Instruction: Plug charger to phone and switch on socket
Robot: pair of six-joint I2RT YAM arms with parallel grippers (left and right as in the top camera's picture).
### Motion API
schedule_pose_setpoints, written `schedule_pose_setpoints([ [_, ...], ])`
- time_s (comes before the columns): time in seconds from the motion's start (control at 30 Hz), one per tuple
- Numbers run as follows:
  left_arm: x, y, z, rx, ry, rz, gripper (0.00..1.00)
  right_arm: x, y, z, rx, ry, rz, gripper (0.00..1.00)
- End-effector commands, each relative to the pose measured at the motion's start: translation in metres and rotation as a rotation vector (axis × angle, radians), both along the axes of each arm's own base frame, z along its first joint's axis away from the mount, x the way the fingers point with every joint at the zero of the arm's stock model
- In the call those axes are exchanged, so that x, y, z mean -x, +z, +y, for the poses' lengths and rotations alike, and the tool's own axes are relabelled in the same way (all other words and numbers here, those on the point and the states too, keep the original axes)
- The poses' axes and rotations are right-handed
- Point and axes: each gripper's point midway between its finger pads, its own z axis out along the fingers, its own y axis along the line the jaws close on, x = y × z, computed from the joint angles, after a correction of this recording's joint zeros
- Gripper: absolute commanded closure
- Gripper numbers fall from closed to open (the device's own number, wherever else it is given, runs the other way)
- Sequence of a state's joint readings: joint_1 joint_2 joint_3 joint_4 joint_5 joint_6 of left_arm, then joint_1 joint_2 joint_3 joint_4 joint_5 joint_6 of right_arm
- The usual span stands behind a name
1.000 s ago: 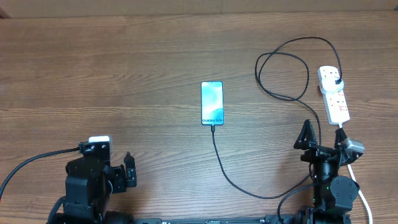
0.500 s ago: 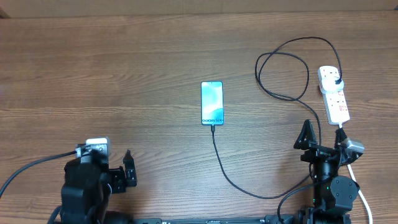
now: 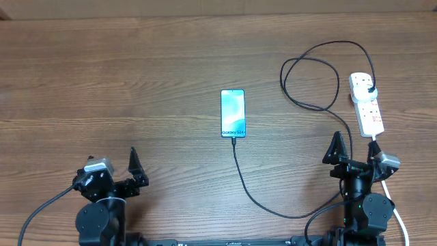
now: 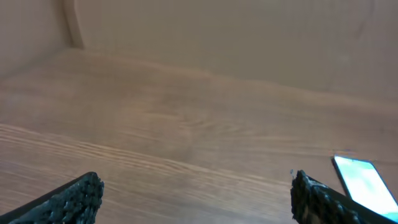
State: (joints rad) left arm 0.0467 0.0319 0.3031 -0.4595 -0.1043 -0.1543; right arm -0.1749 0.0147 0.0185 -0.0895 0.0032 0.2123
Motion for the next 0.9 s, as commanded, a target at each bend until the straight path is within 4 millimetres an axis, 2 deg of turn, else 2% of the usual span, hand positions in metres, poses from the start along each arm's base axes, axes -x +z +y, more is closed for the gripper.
schedule_pose_setpoints([
  [0.0,-0.009,-0.011,-0.001,0.000,-0.010,-0.043,0.00,0.000,-0.001,0.003,0.005,0.012,-0.007,0.00],
  [0.13,-0.020,-0.018,-0.001,-0.038,-0.017,-0.096,0.00,0.000,-0.001,0.003,0.005,0.012,-0.007,0.00],
  [0.33,-0.030,-0.043,-0.009,-0.072,-0.076,-0.107,0.00,0.000,-0.001,0.003,0.005,0.012,-0.007,0.00],
  [0.47,-0.030,-0.044,-0.014,-0.145,-0.112,-0.096,0.00,0.000,-0.001,0.003,0.005,0.012,-0.007,0.00],
  [0.87,-0.030,-0.044,-0.017,-0.144,-0.128,-0.097,0.00,0.000,-0.001,0.003,0.005,0.012,-0.007,0.00],
])
